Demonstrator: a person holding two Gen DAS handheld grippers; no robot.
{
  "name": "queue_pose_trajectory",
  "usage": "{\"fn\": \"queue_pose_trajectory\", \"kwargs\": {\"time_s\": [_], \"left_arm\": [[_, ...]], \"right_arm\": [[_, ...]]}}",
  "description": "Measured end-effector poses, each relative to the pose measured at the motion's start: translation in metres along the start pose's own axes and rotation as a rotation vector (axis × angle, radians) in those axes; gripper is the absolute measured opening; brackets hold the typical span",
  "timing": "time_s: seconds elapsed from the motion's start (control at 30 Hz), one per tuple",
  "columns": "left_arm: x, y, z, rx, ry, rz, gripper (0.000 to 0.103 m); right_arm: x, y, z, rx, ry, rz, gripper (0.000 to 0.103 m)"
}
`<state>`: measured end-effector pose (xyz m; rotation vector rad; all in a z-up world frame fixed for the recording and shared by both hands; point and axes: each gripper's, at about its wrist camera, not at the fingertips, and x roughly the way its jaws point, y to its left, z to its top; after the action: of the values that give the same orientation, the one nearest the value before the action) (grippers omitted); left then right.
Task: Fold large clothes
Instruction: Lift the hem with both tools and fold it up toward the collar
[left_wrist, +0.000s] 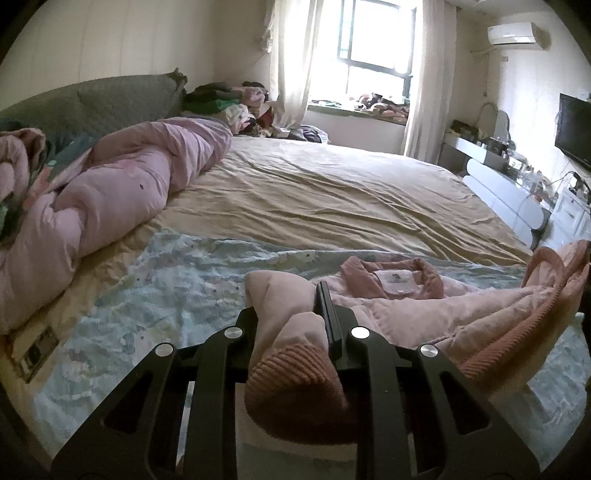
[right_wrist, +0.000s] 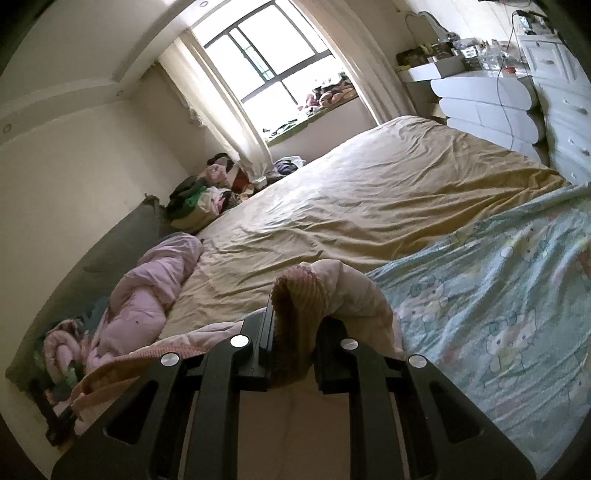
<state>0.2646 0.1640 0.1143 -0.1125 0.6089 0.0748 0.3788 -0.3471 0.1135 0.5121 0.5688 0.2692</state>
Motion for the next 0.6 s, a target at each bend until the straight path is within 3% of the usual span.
{"fn": "queue_pose_trajectory", "kwargs": {"time_s": [0.43, 0.6], "left_arm": [[0.065, 0.013, 0.002, -0.047, 0.042, 0.006, 0.015], [0.089, 0.004, -0.002, -0.015, 0.059, 0.028, 0.015]], "right_arm": [[0.072, -0.005, 0.006, 0.014, 0.049, -0.141, 0.014], [0.102, -0.022, -0.003, 0.072, 0.09, -0.223, 0.015]]}}
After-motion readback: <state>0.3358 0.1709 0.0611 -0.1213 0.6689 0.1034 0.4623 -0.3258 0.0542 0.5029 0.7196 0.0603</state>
